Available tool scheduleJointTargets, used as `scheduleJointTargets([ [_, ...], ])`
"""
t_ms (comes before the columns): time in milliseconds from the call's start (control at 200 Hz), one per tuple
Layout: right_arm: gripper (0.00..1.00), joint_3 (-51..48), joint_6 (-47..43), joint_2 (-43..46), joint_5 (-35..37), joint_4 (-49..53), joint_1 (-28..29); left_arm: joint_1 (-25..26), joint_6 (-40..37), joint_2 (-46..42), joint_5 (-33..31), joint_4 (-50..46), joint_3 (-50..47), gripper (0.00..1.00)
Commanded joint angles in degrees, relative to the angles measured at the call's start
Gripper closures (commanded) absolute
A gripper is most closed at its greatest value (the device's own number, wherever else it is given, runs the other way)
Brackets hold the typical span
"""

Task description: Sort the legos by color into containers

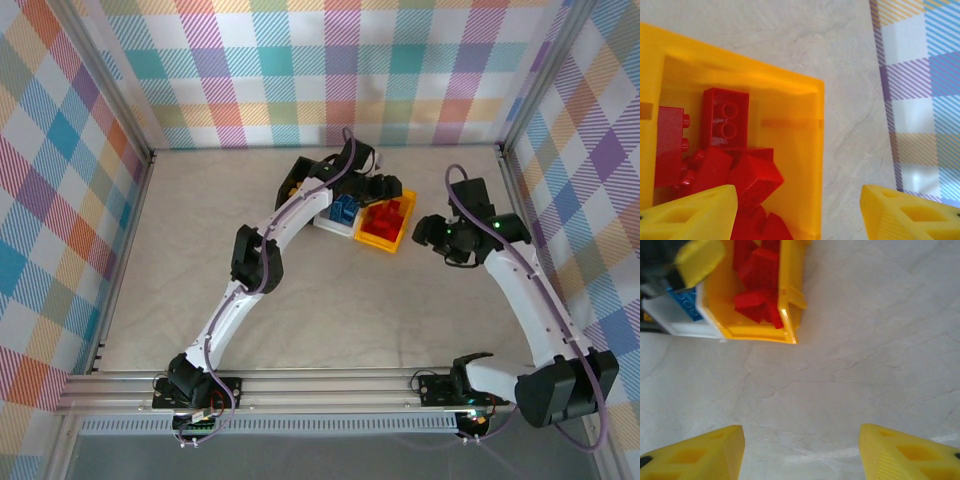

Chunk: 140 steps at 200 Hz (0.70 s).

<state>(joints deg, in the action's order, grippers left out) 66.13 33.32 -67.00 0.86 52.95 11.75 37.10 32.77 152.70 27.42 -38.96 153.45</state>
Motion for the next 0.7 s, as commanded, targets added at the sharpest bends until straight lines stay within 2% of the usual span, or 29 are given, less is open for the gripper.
scheduleJointTargets([
  [0,0.35,-4.9,-2.69,2.14,-2.78,-6.14,-4.15,0.52,-1.42,-2.43,-0.04,-2.79,1.94,0.33],
  [50,0.35,-8.46,-5.36,3.33,-4.66,-11.6,-6.2,0.48,-3.97,-4.53,-0.62,-5.35,1.69,0.33],
  [110,0.33,-12.67,-9.55,5.29,-3.0,-18.13,-7.53,0.47,-8.04,-8.18,-2.16,-8.16,0.44,0.33],
  [190,0.21,-18.92,-16.13,7.87,0.46,-28.29,-9.05,0.04,-11.9,-14.68,-4.59,-11.04,-4.07,0.33],
  [270,0.19,-25.06,-21.98,8.42,1.39,-38.22,-11.45,-1.16,-13.54,-21.96,-6.79,-11.02,-12.6,0.31],
  [390,0.19,-30.22,-28.08,4.41,-0.02,-48.86,-12.34,-4.47,-14.83,-35.98,-9.71,-4.98,-32.69,0.3],
  [490,0.19,-32.73,-28.21,1.23,-3.86,-58.0,-12.21,-9.83,-15.15,-48.33,-14.04,1.35,-49.57,0.26],
  [565,0.19,-34.12,-28.16,-1.7,-2.55,-64.05,-12.25,-15.79,-13.56,-56.2,-14.44,6.3,-61.09,0.23],
  [695,0.19,-34.83,-30.22,-6.76,-1.86,-73.17,-11.98,-24.66,-14.04,-62.56,-20.44,9.7,-74.45,0.22],
])
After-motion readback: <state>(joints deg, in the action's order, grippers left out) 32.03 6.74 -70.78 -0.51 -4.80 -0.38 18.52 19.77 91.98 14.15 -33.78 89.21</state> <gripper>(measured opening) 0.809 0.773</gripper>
